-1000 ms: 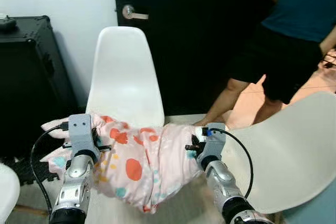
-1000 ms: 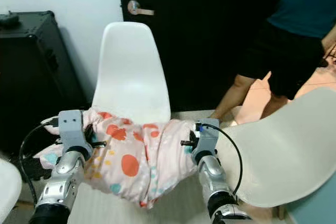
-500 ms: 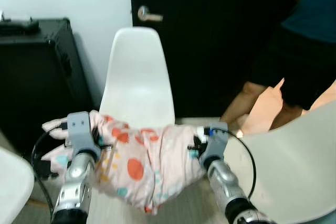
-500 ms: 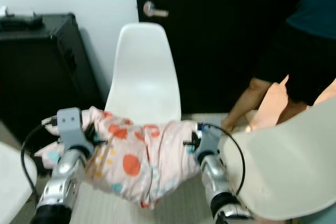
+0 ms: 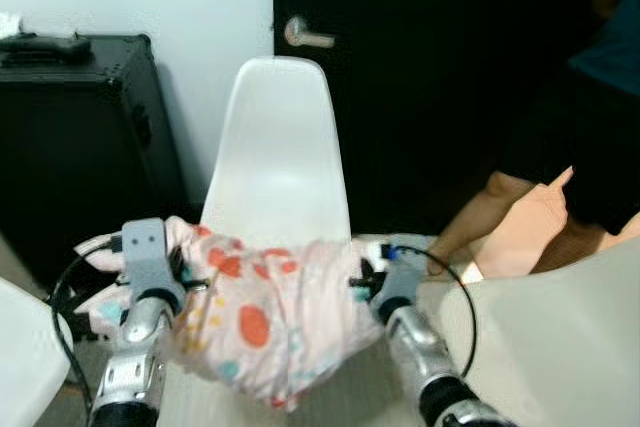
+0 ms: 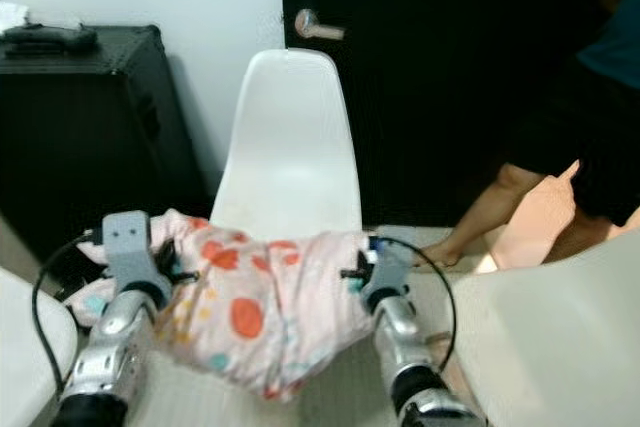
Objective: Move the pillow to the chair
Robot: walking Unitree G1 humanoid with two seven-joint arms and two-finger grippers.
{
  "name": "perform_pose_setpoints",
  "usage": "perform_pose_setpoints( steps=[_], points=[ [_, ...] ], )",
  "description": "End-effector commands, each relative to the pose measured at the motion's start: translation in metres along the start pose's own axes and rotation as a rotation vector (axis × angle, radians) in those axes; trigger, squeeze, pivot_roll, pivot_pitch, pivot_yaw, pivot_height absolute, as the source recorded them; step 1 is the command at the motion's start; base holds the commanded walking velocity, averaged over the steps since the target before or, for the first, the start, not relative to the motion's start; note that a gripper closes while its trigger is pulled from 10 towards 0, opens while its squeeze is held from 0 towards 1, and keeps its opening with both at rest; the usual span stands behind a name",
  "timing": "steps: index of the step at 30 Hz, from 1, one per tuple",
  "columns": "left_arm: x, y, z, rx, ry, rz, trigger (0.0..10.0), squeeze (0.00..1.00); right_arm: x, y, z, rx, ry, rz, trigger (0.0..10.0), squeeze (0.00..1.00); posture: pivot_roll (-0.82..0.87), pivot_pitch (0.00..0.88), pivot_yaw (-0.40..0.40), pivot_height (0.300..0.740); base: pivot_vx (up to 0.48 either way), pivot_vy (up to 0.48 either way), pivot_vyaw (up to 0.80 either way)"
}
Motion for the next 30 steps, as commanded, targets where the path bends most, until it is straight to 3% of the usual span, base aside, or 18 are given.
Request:
perform_pose_setpoints(
  steps=[1,30],
  points=[
    [-0.0122,0.0144,0.0022,-0.046,-0.049,-0.005,10.0,0.00,-0.0028,0.0059,-0.0003,-0.030,0.001,-0.013,10.0,0.00,0.11,0.000,-0.009,0.740,0.266,0.000,0.00],
    [-0.0163,0.0201,0.0041,-0.059,-0.076,0.006,10.0,0.00,-0.0054,0.0072,-0.0003,-0.035,-0.015,-0.013,10.0,0.00,0.11,0.000,0.006,0.740,0.293,0.000,0.00]
  ],
)
Point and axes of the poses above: a point about 5 cm out from each wrist's last joint towards the gripper, its own z axis pointing out of the wrist towards the gripper, its own y axis along the axis of the wrist's last joint, x = y × z, the point moved 5 cm from there along z, pointing out of the wrist towards the gripper, and after that the axes turned 2 degrees about z, right-handed, at the moved point
